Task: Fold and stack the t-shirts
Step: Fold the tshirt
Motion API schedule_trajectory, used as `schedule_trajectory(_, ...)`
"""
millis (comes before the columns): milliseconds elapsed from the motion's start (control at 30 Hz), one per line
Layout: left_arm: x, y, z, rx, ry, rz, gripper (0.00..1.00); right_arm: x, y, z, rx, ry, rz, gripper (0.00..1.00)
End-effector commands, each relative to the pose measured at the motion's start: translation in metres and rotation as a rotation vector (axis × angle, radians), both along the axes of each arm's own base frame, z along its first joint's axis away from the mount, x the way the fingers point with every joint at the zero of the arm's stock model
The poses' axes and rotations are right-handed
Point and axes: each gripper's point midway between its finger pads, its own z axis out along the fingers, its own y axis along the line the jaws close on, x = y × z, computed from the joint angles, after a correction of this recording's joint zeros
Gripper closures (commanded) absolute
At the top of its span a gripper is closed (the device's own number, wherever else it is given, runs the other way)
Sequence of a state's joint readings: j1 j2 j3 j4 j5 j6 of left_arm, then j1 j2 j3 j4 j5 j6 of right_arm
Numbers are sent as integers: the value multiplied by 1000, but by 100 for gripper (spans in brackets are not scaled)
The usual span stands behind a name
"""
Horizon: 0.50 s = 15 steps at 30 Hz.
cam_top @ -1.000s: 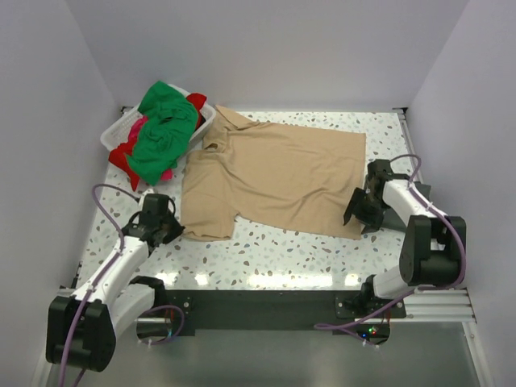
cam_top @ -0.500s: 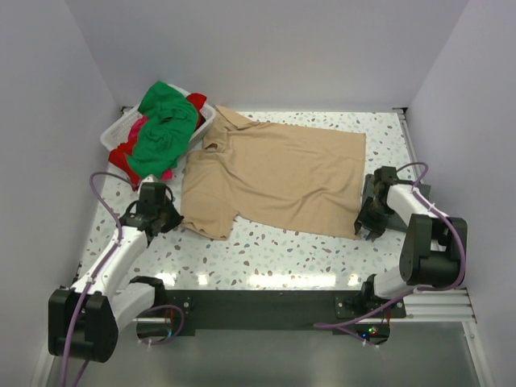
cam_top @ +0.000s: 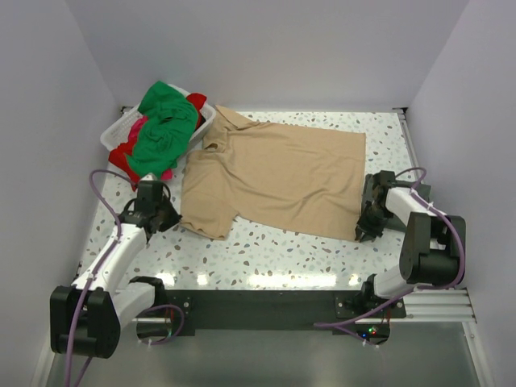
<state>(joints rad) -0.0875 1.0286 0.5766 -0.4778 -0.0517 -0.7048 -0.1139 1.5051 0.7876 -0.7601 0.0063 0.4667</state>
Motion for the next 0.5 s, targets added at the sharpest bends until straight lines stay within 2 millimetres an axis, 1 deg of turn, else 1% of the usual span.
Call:
schedule_trajectory(0,11,3,19,9,-50,-14,100,10,0,-13,5,-26,-35,83)
schedule_trajectory(67,10,5,19,15,-47,-16,100,11,4,-13,23,-26,-37,86)
schedule_trajectory(100,10,6,20,17,-47,-12,100,11,4,-13,27,-25,-38,91)
schedule_trajectory(200,10,8,24,18,-51,-13,100,12,5,-11,29,-30,-41,100)
schedule_trajectory(267,13,9,33,13,-69,-13,100,9,6,-5,38,-18,-35,100)
schedule_trajectory(300,13,9,35,12,-69,-16,100,12,7,2,41,-34,-32,100)
schedule_trajectory(333,13,9,38,9,-74,-18,100,11,7,5,47,-33,-30,100)
schedule_trajectory(367,15,10,44,10,-84,-17,100,4,9,9,50,-14,-25,100)
schedule_trajectory(433,12,12,50,16,-80,-18,100,2,8,20,43,-28,-20,100)
schedule_trajectory(467,14,14,57,22,-92,-20,100,-6,8,24,43,-4,-16,100)
